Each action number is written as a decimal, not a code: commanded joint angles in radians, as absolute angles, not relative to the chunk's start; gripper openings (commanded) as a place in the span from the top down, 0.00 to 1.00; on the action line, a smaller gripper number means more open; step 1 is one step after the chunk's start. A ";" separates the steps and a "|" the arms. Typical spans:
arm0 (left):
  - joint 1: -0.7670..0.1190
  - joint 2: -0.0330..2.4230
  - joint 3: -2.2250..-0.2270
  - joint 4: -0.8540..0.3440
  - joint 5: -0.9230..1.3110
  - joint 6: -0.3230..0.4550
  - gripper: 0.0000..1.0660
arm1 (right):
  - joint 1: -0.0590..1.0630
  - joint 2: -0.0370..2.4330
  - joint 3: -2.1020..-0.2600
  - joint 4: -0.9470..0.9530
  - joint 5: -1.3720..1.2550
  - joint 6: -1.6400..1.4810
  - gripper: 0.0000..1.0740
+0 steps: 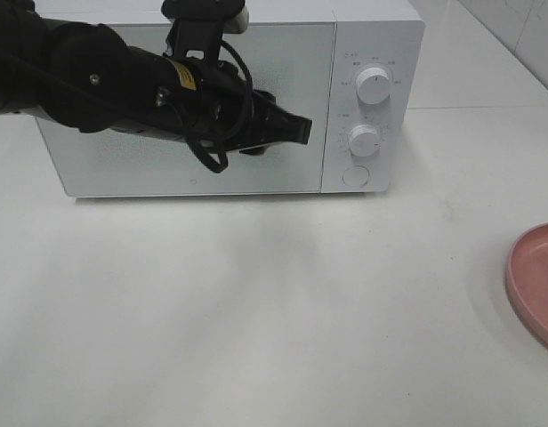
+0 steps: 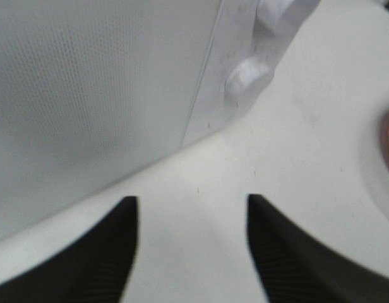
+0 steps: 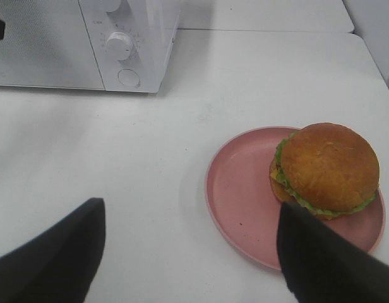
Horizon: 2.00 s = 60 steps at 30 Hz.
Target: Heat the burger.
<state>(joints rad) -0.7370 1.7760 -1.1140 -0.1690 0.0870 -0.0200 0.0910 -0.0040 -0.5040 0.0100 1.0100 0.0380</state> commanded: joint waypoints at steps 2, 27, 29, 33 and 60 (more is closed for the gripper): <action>-0.740 1.729 -1.121 -0.181 0.309 -0.021 0.05 | 0.088 -0.032 -0.501 0.015 0.995 0.033 0.31; -0.439 1.440 -1.121 -0.149 1.070 -0.008 0.08 | 0.088 -0.032 -0.501 0.015 0.995 0.033 0.31; -0.408 1.421 -1.121 -0.149 1.086 0.000 0.08 | 0.088 -0.032 -0.501 0.015 0.995 0.033 0.31; -0.256 1.337 -1.121 -0.147 1.145 0.036 0.08 | 0.088 -0.032 -0.501 0.015 0.995 0.033 0.31; -0.010 0.704 -0.549 -0.178 1.000 0.092 0.08 | 0.088 -0.032 -0.501 0.015 0.995 0.033 0.31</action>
<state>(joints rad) -0.0160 0.7800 -0.5870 -0.1670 1.0490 0.0850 0.0910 -0.0040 -0.5040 0.0100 1.0100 0.0380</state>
